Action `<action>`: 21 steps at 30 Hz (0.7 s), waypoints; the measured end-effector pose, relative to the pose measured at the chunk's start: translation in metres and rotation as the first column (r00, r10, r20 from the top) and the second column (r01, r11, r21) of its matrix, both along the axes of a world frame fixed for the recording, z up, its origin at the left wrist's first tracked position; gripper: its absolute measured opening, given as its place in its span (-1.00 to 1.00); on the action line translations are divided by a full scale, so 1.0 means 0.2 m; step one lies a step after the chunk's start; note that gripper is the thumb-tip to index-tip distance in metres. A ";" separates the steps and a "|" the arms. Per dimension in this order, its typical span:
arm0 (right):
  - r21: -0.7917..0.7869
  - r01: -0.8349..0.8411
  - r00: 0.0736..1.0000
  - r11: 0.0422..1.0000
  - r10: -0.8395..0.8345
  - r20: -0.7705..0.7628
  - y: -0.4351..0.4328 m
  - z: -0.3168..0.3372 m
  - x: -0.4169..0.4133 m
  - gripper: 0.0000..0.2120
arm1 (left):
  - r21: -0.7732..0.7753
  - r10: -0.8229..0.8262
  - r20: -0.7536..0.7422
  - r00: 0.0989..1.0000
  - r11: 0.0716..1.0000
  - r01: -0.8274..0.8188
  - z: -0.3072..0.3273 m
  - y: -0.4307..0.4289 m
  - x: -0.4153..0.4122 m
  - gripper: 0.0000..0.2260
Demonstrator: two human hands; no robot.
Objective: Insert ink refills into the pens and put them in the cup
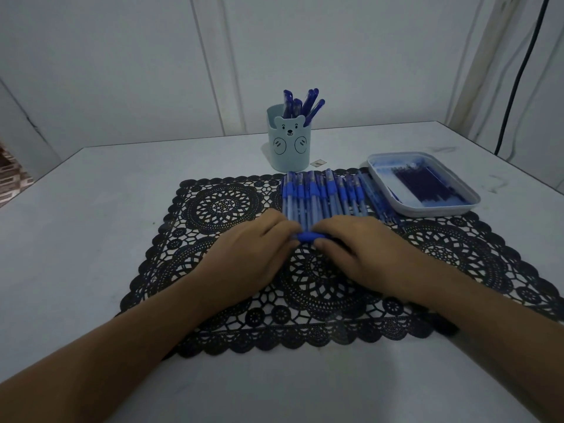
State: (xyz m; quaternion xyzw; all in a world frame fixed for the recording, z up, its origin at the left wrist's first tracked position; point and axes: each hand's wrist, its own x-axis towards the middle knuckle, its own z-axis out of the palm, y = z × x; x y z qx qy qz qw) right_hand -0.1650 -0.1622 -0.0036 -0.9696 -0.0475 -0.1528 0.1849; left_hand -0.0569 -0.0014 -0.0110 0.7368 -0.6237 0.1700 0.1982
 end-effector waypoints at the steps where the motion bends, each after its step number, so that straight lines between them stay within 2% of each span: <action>1: 0.020 -0.001 1.000 1.000 0.001 0.003 0.00 0.00 0.00 -0.79 | -0.009 -0.004 -0.009 1.000 1.000 0.004 0.00 0.00 0.00 -0.71; 9: 0.131 0.031 0.999 0.991 -0.029 -0.013 -0.01 0.01 -0.02 -0.77 | -0.069 -0.069 0.082 0.994 0.995 0.075 -0.01 0.00 0.02 -0.75; 13: 0.070 0.059 0.997 0.996 -0.055 -0.060 0.02 0.02 -0.03 -0.76 | -0.085 -0.073 0.211 0.975 0.992 0.093 -0.01 0.00 0.02 -0.84; 17: 0.118 0.078 0.990 0.990 -0.063 -0.129 0.03 0.04 -0.04 -0.80 | -0.079 -0.056 0.352 0.934 0.993 0.089 -0.02 0.00 0.02 -0.89; 21: 0.156 0.056 0.992 0.986 -0.038 -0.119 0.03 0.05 -0.05 -0.80 | -0.125 -0.048 0.343 0.938 0.988 0.096 -0.03 0.00 0.02 -0.86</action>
